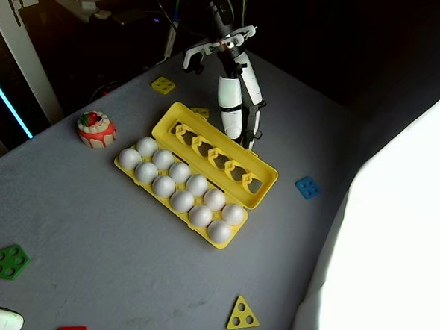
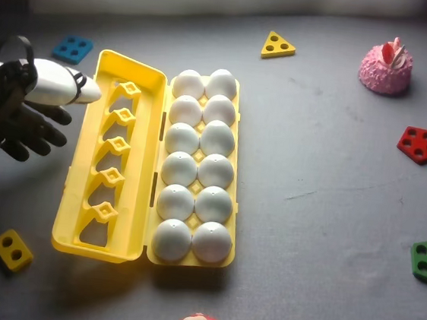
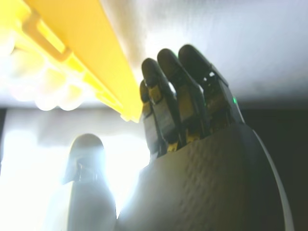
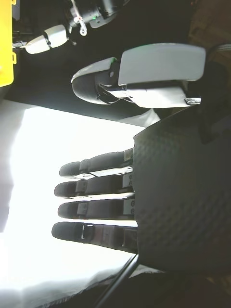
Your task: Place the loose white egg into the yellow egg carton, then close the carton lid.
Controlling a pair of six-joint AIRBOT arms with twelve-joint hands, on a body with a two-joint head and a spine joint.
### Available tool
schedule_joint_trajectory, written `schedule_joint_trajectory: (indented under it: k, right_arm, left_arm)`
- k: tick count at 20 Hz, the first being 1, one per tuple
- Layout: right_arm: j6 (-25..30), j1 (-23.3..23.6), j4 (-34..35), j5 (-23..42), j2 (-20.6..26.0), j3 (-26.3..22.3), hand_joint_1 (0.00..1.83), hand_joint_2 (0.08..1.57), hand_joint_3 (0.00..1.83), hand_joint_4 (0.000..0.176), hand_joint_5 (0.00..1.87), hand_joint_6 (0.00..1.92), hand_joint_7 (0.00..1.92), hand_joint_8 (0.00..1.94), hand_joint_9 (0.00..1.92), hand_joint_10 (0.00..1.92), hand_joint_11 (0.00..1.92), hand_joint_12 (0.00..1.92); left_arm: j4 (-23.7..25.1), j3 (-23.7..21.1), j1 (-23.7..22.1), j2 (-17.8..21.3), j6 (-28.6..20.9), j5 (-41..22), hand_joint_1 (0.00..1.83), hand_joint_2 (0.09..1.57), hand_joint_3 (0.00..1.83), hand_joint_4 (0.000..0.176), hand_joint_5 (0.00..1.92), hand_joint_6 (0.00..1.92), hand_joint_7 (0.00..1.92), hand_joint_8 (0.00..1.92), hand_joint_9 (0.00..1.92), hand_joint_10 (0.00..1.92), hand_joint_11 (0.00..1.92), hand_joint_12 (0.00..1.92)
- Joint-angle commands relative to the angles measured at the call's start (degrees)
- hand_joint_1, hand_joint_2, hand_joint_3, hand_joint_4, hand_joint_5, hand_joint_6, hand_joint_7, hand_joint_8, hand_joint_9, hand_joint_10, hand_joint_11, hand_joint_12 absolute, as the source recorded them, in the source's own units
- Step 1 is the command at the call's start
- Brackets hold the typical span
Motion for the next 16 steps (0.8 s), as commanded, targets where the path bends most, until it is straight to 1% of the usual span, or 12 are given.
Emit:
schedule_joint_trajectory:
  k: [1, 2, 3, 4, 6, 7, 8, 9, 10, 13, 14, 16]
  right_arm:
    - [0.1, 0.7, 0.3, 7.6, 0.4, -0.2, 0.25, 1.15, 0.01, 0.000, 0.34, 0.03, 0.33, 0.01, 0.23, 0.06, 0.00, 0.79]
    - [0.1, 0.7, 0.3, 7.6, 0.3, -0.2, 0.25, 1.15, 0.01, 0.000, 0.34, 0.03, 0.33, 0.01, 0.23, 0.06, 0.00, 0.79]
    - [0.1, 0.6, 0.3, 7.6, 0.3, -0.2, 0.27, 1.15, 0.00, 0.000, 0.34, 0.03, 0.32, 0.01, 0.24, 0.06, 0.00, 0.80]
    - [0.1, 0.5, 0.3, 7.6, 0.3, -0.2, 0.27, 1.15, 0.00, 0.000, 0.34, 0.03, 0.32, 0.01, 0.23, 0.06, 0.00, 0.80]
    - [0.1, 0.5, 0.3, 7.6, 0.3, -0.2, 0.27, 1.15, 0.00, 0.000, 0.33, 0.03, 0.32, 0.01, 0.23, 0.06, 0.00, 0.80]
    - [0.1, 0.5, 0.3, 7.8, 0.2, -0.2, 0.25, 1.15, 0.00, 0.000, 0.30, 0.02, 0.31, 0.00, 0.21, 0.05, 0.00, 0.73]
    - [0.1, 0.4, 0.3, 7.9, 0.2, -0.3, 0.25, 1.15, 0.00, 0.000, 0.30, 0.01, 0.30, 0.00, 0.21, 0.05, 0.00, 0.68]
    - [0.1, 0.4, 0.3, 8.3, 0.2, -0.3, 0.25, 1.15, 0.00, 0.000, 0.30, 0.01, 0.30, 0.00, 0.21, 0.05, 0.00, 0.67]
    - [0.1, 0.4, 0.3, 8.4, 0.2, -0.4, 0.25, 1.15, 0.00, 0.000, 0.30, 0.01, 0.28, 0.00, 0.20, 0.05, 0.00, 0.67]
    - [0.1, 0.4, 0.3, 8.5, 0.2, -0.5, 0.25, 1.15, 0.00, 0.000, 0.29, 0.01, 0.27, 0.00, 0.20, 0.04, 0.00, 0.61]
    - [0.1, 0.4, 0.3, 8.6, 0.2, -0.6, 0.24, 1.15, 0.00, 0.000, 0.30, 0.01, 0.29, 0.01, 0.20, 0.04, 0.00, 0.61]
    - [0.1, 0.4, 0.3, 8.6, 0.2, -0.6, 0.22, 1.15, 0.00, 0.000, 0.29, 0.00, 0.28, 0.00, 0.20, 0.04, 0.00, 0.65]
  left_arm:
    - [2.3, 0.0, 0.0, -0.2, -1.1, 0.7, 0.17, 1.29, 0.01, 0.000, 0.48, 0.01, 0.65, 0.02, 0.37, 0.72, 0.11, 1.45]
    - [2.3, -0.1, 0.4, -0.3, -1.7, 0.6, 0.17, 1.29, 0.00, 0.000, 0.48, 0.01, 0.65, 0.02, 0.37, 0.72, 0.11, 1.45]
    - [2.3, -0.1, 0.8, -0.4, -2.4, 0.4, 0.17, 1.28, 0.00, 0.000, 0.34, 0.64, 0.62, 0.18, 0.31, 0.87, 0.14, 1.43]
    - [2.3, -0.2, 1.0, -0.5, -3.2, 0.1, 0.18, 1.29, 0.00, 0.000, 0.21, 0.84, 0.52, 0.42, 0.30, 0.93, 0.10, 1.47]
    - [2.3, -0.5, 1.1, -0.7, -4.7, -0.8, 0.24, 1.28, 0.00, 0.000, 0.24, 0.72, 0.41, 0.63, 0.28, 0.97, 0.07, 1.52]
    - [2.3, -0.8, 1.1, -0.7, -6.1, -1.5, 0.12, 1.24, 0.00, 0.000, 0.26, 0.44, 0.39, 0.59, 0.29, 0.95, 0.07, 1.52]
    - [2.3, -1.0, 1.1, -0.8, -7.2, -1.9, 0.07, 1.22, 0.00, 0.000, 0.28, 0.27, 0.42, 0.53, 0.31, 0.91, 0.09, 1.51]
    - [2.3, -1.5, 1.1, -0.8, -9.2, -2.8, 0.05, 1.22, 0.00, 0.000, 0.32, 0.17, 0.44, 0.49, 0.32, 0.89, 0.10, 1.50]
    - [2.2, -1.8, 1.1, -0.8, -10.5, -3.3, 0.01, 1.15, 0.00, 0.000, 0.37, 0.15, 0.45, 0.49, 0.32, 0.91, 0.10, 1.52]
    - [1.4, -2.9, 0.7, -0.9, -12.6, -4.9, 0.00, 1.11, 0.00, 0.000, 0.39, 0.11, 0.45, 0.49, 0.31, 0.91, 0.10, 1.51]
    - [1.2, -3.2, 0.6, -0.9, -13.1, -5.2, 0.03, 1.17, 0.00, 0.000, 0.35, 0.07, 0.39, 0.50, 0.24, 0.95, 0.04, 1.55]
    - [1.1, -3.6, 0.4, -1.2, -14.1, -5.3, 0.15, 1.18, 0.00, 0.003, 0.33, 0.05, 0.37, 0.51, 0.22, 0.97, 0.00, 1.59]
